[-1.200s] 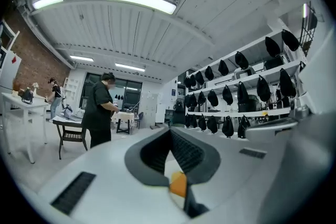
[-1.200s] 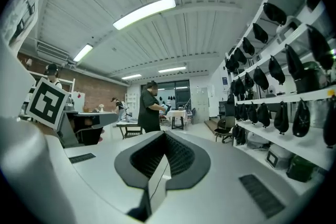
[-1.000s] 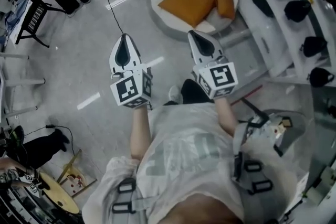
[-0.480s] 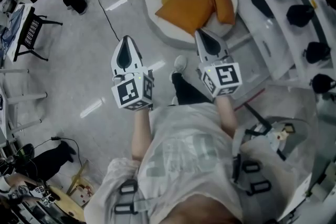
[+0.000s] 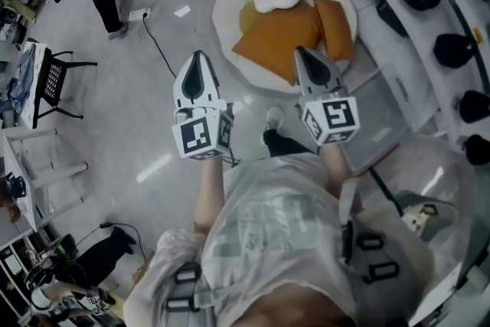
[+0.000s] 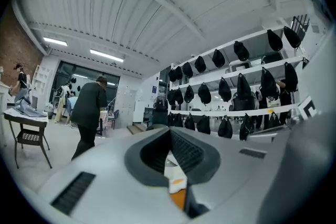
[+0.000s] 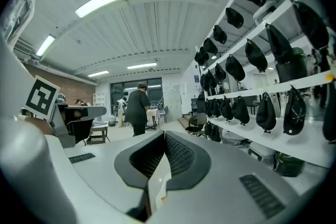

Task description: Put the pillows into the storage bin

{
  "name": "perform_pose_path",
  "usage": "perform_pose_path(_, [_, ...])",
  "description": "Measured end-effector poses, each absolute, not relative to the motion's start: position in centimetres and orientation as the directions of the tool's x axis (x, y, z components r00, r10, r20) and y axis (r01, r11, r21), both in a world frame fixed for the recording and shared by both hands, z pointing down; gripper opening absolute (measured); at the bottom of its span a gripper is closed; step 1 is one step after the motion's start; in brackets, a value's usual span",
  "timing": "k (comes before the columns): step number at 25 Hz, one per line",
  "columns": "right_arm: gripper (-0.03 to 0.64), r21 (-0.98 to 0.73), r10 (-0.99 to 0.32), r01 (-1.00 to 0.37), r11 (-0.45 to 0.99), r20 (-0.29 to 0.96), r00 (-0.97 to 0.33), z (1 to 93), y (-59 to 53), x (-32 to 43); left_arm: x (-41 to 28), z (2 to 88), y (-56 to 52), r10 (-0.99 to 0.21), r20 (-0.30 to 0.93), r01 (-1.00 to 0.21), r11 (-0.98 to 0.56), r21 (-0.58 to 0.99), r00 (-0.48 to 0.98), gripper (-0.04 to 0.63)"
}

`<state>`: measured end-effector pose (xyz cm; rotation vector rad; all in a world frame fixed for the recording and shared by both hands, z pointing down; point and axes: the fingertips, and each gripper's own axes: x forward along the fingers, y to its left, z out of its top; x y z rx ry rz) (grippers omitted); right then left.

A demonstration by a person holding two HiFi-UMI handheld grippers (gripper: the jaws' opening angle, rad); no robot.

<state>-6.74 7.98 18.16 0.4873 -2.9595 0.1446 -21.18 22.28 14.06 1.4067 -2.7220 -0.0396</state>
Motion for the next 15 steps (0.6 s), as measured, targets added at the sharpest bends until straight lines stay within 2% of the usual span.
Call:
perform_pose_path(9, [0.009,-0.09,-0.426,-0.442,0.892,0.155,-0.891,18.5,0.7,-9.5,-26.2,14.7,13.3,-0.863,0.097,-0.863,0.503,0.053,-0.497,0.008])
perform_pose_path(15, [0.009,-0.127,-0.569,-0.588,0.799,0.159,-0.807,19.1,-2.1,-8.8,-27.3,15.3,7.8,-0.921,0.094,-0.921,0.384,0.065,-0.377,0.008])
